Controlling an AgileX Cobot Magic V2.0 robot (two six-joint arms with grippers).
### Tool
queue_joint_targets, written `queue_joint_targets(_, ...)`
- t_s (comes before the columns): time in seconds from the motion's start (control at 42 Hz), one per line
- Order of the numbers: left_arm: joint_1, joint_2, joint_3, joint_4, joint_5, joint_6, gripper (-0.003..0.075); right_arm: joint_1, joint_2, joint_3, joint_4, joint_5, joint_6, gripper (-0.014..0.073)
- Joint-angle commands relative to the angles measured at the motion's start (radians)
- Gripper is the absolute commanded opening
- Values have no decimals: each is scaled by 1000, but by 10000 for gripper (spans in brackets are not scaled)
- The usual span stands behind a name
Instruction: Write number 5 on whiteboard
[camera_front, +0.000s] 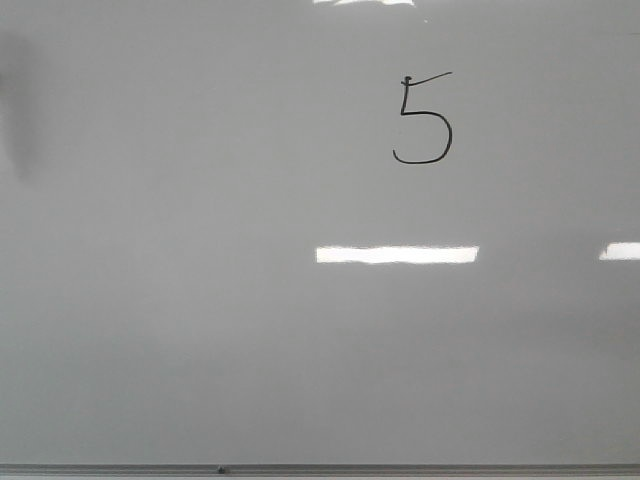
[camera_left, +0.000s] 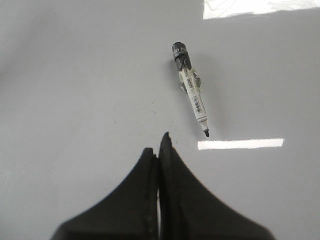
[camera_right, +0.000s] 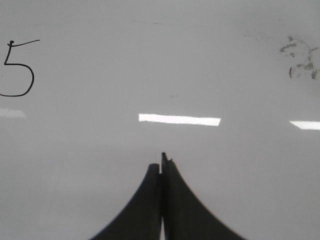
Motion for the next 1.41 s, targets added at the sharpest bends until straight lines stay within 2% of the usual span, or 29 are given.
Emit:
queue_joint_targets(0.0,2,-13,4,-7,-88,-2,-20,-6,-19,-15,-14,-86,-5,-69)
queue_joint_targets(0.119,2,-13,4,-7,-88,-2,-20,-3,-20,-14,61,-112,-18,-69)
queue_joint_targets(0.215,2,-13,4,-7,-88,-2,-20,17,-20,-14,179,-98,-127,-69)
queue_joint_targets(0.286,2,-13,4,-7,-88,-2,-20,36,-20,-14,214,-92,-207,-69)
queue_joint_targets(0.429,2,-13,4,-7,-88,-2,-20,43,-20,-14,214,-105,-212,-69)
queue_joint_targets(0.572,2,-13,4,-7,-88,-2,-20,43,-20,-14,205,-128,-135,-69)
queue_joint_targets(1.382,2,-13,4,-7,-88,-2,-20,9,-20,-14,195,-82,-135,-69)
